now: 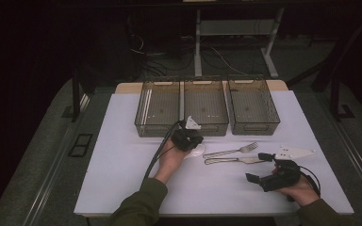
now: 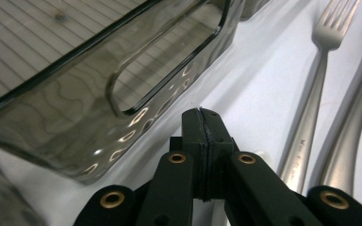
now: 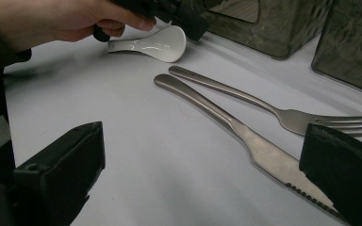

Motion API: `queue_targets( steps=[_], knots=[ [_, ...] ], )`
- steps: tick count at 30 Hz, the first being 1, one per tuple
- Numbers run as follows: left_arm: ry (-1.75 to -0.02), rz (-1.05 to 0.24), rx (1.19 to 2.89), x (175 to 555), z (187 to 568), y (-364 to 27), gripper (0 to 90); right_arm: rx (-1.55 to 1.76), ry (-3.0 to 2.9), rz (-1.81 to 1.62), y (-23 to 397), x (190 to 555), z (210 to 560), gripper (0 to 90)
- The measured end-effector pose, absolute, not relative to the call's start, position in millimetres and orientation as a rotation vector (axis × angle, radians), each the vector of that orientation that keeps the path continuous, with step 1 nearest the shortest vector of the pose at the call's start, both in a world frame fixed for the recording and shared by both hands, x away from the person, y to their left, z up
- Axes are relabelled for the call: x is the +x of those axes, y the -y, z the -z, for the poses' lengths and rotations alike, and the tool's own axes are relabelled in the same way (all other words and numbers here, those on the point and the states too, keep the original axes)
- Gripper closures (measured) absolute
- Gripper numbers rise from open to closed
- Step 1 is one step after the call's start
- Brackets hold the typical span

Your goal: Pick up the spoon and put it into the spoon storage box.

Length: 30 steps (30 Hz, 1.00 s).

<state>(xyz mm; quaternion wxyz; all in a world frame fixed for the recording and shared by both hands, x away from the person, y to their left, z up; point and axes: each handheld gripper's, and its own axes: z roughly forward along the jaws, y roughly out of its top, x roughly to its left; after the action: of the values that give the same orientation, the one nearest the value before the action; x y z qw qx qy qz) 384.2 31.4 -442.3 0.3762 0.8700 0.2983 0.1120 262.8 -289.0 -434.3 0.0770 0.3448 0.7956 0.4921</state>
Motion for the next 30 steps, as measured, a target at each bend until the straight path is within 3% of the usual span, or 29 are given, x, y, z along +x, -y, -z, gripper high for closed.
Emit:
queue_targets(
  steps=[11,15,23,30],
  knots=[
    [-0.812,-0.301,2.195,388.7,437.9,-46.5,85.4,1.031,-2.384,-1.475,289.4,262.4,433.8,0.8],
    [-0.811,-0.304,2.185,385.7,435.0,-49.9,78.1,1.032,-2.383,-1.475,289.5,261.7,433.2,0.8],
    [-0.804,-0.232,2.216,377.8,434.5,-58.4,54.6,1.024,-2.383,-1.475,289.6,261.4,432.9,0.9],
    [-0.802,-0.173,2.273,374.4,440.8,-59.1,49.0,1.027,-2.378,-1.475,289.7,261.3,432.8,0.8]
  ],
)
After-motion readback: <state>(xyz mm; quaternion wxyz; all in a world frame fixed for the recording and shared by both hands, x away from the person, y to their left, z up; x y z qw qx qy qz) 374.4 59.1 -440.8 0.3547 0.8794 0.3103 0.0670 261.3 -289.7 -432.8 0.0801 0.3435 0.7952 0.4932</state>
